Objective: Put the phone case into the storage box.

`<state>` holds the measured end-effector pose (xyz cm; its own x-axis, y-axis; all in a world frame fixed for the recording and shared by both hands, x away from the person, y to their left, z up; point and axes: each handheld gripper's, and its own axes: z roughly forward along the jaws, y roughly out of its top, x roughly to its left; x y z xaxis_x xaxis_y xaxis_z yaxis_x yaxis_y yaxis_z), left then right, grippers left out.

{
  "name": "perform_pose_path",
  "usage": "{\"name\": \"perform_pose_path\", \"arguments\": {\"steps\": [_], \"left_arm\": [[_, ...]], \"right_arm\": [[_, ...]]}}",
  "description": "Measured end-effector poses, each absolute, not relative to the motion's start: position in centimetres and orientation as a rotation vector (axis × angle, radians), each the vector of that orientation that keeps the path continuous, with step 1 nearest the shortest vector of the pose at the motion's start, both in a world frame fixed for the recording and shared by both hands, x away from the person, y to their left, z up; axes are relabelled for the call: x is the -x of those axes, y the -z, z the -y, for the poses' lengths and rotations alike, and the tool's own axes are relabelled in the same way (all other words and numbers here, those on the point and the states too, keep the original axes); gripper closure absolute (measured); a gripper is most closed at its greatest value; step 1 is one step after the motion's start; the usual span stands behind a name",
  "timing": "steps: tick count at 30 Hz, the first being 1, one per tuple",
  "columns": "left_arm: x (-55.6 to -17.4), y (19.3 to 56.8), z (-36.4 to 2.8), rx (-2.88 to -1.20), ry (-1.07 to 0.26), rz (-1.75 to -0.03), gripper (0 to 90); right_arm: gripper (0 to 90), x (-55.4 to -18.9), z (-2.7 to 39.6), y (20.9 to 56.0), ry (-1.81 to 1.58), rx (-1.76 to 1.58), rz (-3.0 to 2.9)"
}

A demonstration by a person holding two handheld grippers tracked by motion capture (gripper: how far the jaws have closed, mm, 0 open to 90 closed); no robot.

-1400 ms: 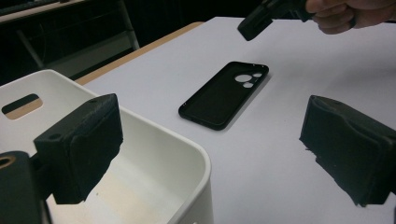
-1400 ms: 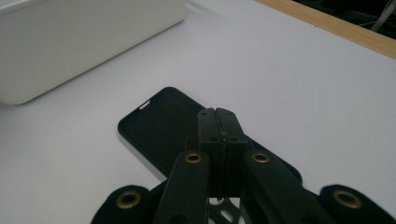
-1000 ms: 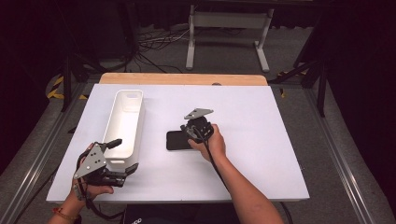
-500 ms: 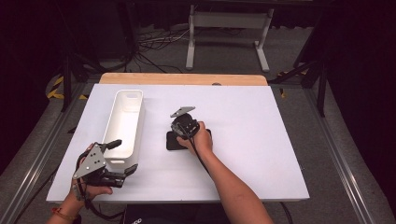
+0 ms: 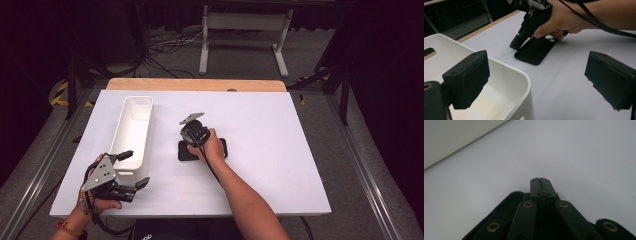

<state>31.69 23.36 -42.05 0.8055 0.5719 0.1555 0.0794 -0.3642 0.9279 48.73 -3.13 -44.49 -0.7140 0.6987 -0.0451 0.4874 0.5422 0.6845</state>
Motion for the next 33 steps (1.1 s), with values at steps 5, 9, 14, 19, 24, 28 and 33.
{"name": "perform_pose_path", "arguments": {"steps": [5, 9, 14, 19, 24, 28, 33], "left_arm": [[-31.7, 42.4, -22.9, -1.903, -0.542, -0.488, 6.6], [-31.5, 42.5, -22.6, -1.932, -0.541, -0.470, 6.6], [-31.6, 42.5, -22.6, -1.931, -0.533, -0.474, 6.6], [-31.7, 42.5, -22.7, -1.931, -0.536, -0.478, 6.6], [-31.6, 42.5, -22.5, -1.933, -0.539, -0.483, 6.6], [-31.5, 42.4, -22.4, -1.931, -0.543, -0.484, 6.6], [-31.6, 42.3, -22.5, -1.927, -0.550, -0.493, 6.8]], "right_arm": [[90.0, -48.9, 2.9, 44.6, -0.936, -0.971, -2.475], [90.0, -48.9, 2.2, 44.9, -0.906, -0.946, -2.508], [90.0, -48.2, 1.9, 44.7, -0.911, -0.929, -2.527], [90.0, -47.1, 1.7, 44.2, -0.899, -0.871, -2.572], [90.0, -45.4, 2.0, 44.0, -0.884, -0.818, -2.632], [90.0, -44.4, 2.3, 44.0, -0.881, -0.789, -2.643], [90.0, -42.7, 3.4, 43.9, -0.871, -0.754, -2.653]]}}
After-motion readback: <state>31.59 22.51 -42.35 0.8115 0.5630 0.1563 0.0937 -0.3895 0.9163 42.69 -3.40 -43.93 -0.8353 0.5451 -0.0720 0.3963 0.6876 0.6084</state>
